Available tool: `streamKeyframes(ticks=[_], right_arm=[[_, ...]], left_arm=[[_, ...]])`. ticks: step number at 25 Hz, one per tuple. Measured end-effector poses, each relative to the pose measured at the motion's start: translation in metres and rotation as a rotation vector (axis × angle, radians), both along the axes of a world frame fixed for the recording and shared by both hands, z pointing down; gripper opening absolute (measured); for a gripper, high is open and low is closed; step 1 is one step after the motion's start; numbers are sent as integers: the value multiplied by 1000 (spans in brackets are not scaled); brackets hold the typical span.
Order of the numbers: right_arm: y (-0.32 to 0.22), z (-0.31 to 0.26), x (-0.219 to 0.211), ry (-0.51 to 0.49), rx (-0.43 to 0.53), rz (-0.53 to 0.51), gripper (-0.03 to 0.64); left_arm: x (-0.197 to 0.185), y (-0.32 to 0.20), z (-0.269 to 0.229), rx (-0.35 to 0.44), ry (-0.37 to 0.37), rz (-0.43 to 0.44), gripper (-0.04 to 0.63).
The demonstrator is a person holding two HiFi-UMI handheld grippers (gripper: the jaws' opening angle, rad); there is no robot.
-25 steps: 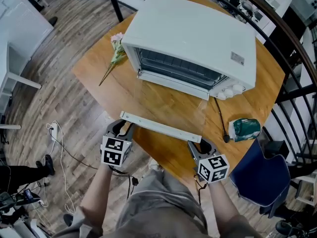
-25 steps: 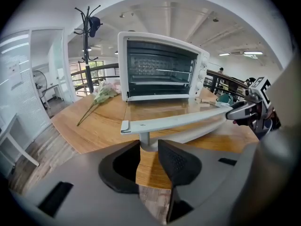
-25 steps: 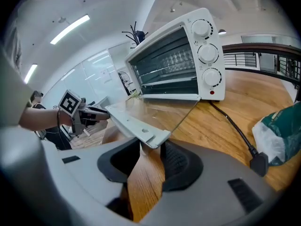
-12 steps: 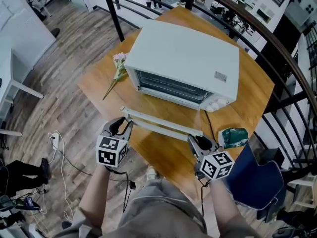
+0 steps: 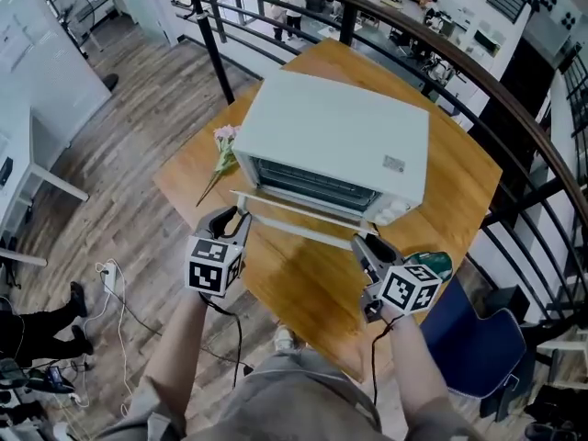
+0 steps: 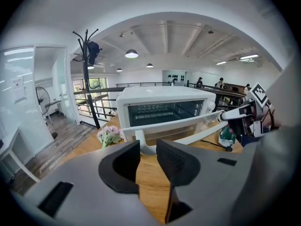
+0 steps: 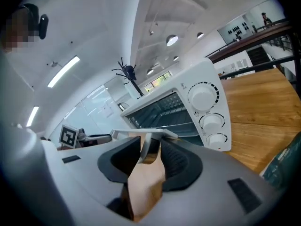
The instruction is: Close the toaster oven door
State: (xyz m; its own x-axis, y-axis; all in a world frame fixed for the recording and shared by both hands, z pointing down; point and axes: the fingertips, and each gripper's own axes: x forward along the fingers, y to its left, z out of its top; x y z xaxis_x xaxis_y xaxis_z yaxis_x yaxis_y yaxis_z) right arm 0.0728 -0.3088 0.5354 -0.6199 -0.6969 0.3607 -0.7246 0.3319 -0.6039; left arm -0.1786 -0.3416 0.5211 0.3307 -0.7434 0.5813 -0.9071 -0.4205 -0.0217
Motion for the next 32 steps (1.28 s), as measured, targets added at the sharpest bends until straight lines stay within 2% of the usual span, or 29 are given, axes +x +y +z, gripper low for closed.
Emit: streamKeyframes(ticks=[8,11,16,18,21,25,28,32], right_arm=[[-45,-21,13,-97,6,120,155],[-59,-23,15,-118,-12,140,155],[-73,-24,20,-134,-53,195,153],[-78,-25,21,-138,-51,229,153],[-75,-27,17,-70,-16,229,160],[-63,-41,10,5,34,188,167],[-51,-63,5,49,92,157,165],[-33,-111,-5,93,215,92,114]], left_arm=[[16,-42,-24,71,-9,-2,57],[16,-55,-28,86,-18,-11,57],[17,-70,-29,59,52,-50,57],[15,-75,-30,57,56,-67,69],[15,-74,-31,46,41,-74,89],[23,-65,-48,56,113,-66,89],[25,-50,-77,114,111,-44,89],[39,-23,-129,228,143,44,75]])
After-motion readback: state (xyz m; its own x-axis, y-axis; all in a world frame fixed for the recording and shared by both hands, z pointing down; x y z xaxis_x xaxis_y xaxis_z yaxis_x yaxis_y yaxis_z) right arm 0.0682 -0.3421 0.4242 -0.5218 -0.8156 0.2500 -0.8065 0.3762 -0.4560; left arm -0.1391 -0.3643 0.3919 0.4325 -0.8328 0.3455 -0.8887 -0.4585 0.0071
